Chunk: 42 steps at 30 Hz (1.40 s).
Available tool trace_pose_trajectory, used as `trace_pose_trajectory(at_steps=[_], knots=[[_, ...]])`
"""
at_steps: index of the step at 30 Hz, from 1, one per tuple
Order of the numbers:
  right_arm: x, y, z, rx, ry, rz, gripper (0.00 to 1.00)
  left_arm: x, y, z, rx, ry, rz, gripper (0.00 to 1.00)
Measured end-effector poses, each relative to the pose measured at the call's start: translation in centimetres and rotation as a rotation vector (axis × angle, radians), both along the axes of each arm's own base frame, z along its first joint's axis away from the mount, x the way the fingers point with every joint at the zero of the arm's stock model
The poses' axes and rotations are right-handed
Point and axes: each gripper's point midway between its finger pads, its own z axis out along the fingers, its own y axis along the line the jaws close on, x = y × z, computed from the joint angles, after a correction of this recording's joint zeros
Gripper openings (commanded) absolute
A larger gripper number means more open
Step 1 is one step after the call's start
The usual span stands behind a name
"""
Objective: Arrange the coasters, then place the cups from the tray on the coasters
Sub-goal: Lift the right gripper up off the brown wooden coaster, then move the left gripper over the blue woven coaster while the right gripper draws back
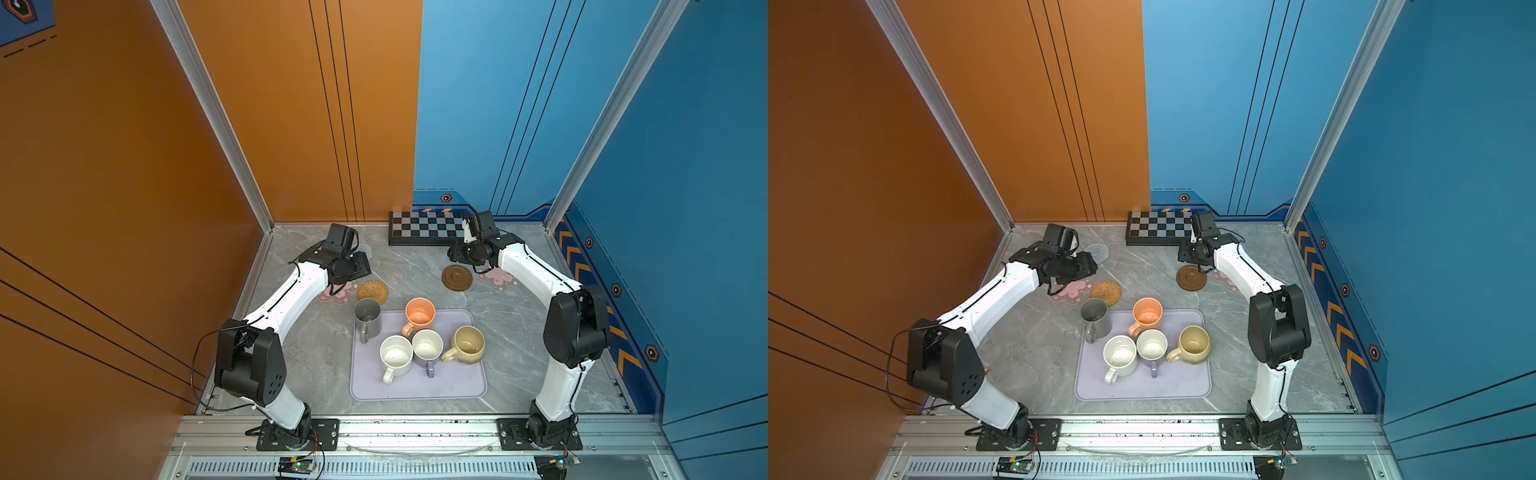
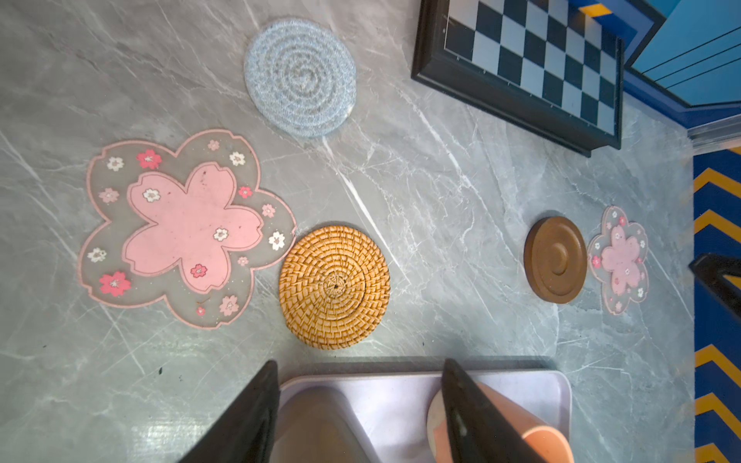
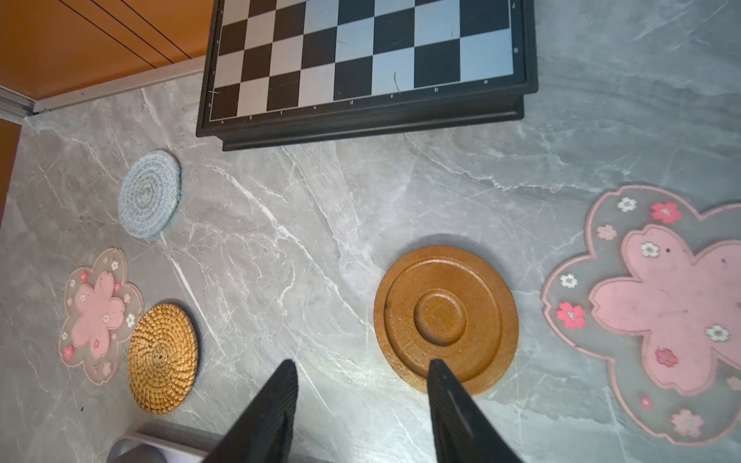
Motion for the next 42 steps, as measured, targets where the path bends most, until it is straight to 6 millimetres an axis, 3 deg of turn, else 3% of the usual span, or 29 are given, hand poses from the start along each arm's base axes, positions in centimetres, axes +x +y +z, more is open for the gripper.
trace_pose_trajectory(at_steps=[4,8,17,26,35,40,42], knots=[[-1.3,-0.8,-0.4,-0.018,0.011,-0.013,0.59,2.0,-0.2,-0.5,0.038,-0.006,-0.008,0.65],[-2.1,-1.4,0.0,-0.021,0.007,-0.028,0.63,4.3,-0.4,-2.8,0.092,0.022,-0.019,0.65],[-1.6,-4.0,1.9,-0.009,-0.033,-0.103,0.63,8.1,-0.8,-7.7,0.150,0.084,-0.015,0.65],[-1.3,-4.8,2.0,-0.008,-0.034,-0.122,0.63,11.3,0.3,-8.4,0.132,0.072,0.040,0.64],[-0.2,-5.2,2.3,-0.006,-0.049,-0.133,0.64,13.2,1.0,-11.1,0.142,0.100,0.094,0.63],[-0.1,-5.2,1.9,-0.008,-0.041,-0.132,0.63,14.1,0.7,-10.6,0.160,0.071,0.113,0.57],[-0.1,-5.2,1.8,-0.010,-0.039,-0.133,0.63,14.7,0.9,-9.8,0.170,0.046,0.135,0.47]])
